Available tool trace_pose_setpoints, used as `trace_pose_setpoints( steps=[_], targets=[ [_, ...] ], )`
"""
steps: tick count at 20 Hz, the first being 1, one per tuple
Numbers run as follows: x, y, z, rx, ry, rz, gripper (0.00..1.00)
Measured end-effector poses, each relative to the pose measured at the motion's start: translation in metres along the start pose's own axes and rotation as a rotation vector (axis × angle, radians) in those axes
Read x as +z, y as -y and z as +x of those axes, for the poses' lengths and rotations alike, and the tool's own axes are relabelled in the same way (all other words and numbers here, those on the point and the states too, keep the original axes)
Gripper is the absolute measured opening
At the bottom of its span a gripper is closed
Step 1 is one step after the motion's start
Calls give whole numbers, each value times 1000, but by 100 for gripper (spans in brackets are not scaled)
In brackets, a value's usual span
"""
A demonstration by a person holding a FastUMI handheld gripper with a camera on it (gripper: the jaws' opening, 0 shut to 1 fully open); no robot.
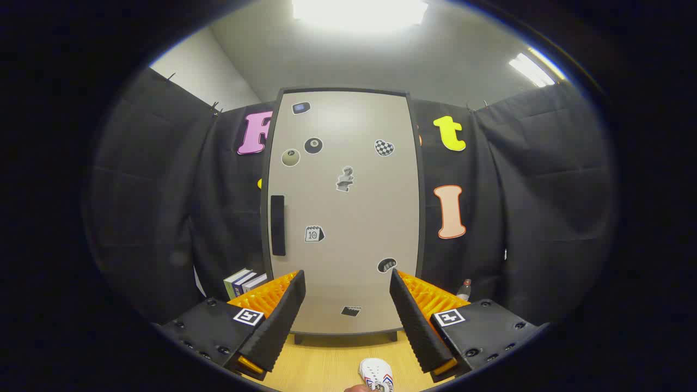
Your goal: Open the shoe cabinet door, grab the shoes and put them into the shoe cabinet, then close the shoe cabinet door.
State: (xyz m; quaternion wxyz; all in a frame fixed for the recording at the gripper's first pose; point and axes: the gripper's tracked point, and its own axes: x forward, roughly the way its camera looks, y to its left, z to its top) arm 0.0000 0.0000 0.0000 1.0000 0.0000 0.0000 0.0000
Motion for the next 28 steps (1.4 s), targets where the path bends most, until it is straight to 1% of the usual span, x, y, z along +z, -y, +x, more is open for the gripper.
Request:
trace_pose_setpoints(
  steps=[5,13,22,28],
  targets=[
    [4,-4,-7,25,8,-18,97],
    [10,1,-19,8,37,-37,97],
    [12,-1,-15,1,34,-43,97],
    [22,1,6,-4,53,-49,97]
  ],
)
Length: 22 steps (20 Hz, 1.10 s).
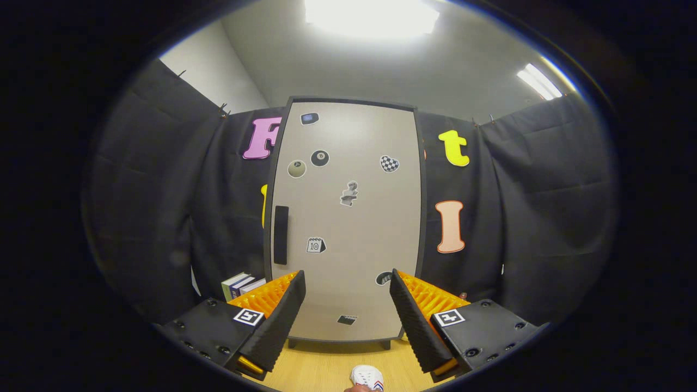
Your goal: Open the shoe cabinet door, grab the shoes and put them into the shoe cabinet, then close the shoe cabinet door.
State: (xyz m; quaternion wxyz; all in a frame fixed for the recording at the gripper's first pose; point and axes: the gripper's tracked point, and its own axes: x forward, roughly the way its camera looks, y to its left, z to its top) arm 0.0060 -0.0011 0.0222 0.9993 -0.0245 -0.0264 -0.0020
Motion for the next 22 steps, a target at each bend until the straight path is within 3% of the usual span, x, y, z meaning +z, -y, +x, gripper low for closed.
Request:
trace_pose_setpoints(
  steps=[14,22],
  targets=[
    [37,-43,115,84,-48,-28,97],
    [22,-102,161,172,-93,-29,98]
  ],
)
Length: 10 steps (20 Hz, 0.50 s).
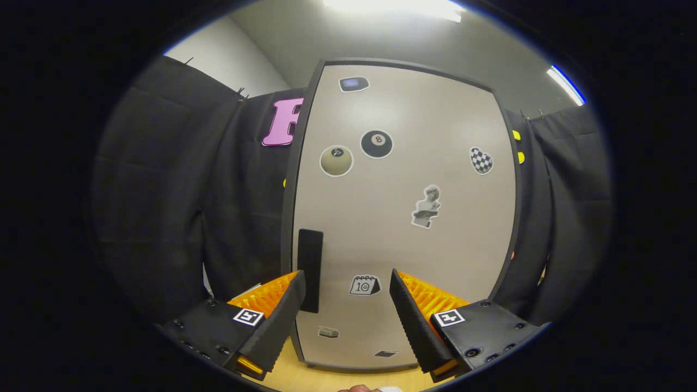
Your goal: Open the shoe cabinet door, grab the shoes and put them into the shoe cabinet, then close the shoe cabinet door.
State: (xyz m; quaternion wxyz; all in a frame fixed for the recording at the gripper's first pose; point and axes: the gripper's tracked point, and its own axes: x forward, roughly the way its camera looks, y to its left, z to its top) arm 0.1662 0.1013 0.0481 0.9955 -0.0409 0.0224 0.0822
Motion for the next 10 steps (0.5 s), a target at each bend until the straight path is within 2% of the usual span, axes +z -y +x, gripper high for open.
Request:
trace_pose_setpoints(
  steps=[5,10],
  targets=[
    [-11,-21,30,5,-29,-28,97],
    [-21,-27,56,-24,-66,-32,97]
  ],
)
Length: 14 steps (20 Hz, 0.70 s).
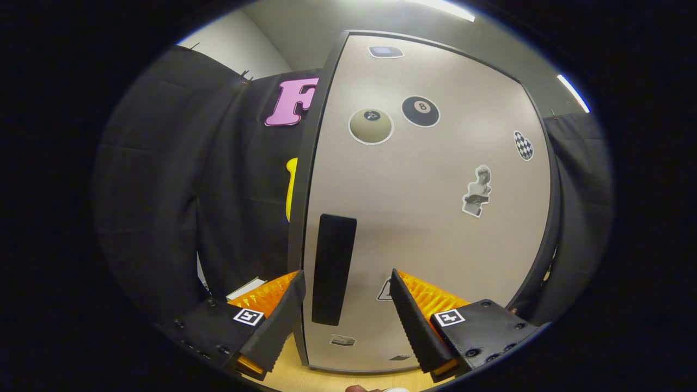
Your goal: Open the shoe cabinet door, grab the shoes and put them into the shoe cabinet, then close the shoe cabinet door.
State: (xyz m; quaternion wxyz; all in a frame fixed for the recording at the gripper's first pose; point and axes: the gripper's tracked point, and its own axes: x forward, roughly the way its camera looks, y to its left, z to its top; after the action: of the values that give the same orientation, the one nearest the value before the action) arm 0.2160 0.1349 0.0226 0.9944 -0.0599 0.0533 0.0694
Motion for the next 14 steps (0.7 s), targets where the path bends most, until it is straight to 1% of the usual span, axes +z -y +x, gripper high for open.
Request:
trace_pose_setpoints(
  steps=[3,6,10,13,14],
  targets=[
    [-3,-2,9,-19,-21,-1,97],
    [-4,-9,12,-31,-22,0,66],
    [-5,-13,16,-45,-30,38,42],
    [-6,-13,16,-40,-45,80,36],
    [-6,-13,15,-39,-49,76,31]
  ],
)
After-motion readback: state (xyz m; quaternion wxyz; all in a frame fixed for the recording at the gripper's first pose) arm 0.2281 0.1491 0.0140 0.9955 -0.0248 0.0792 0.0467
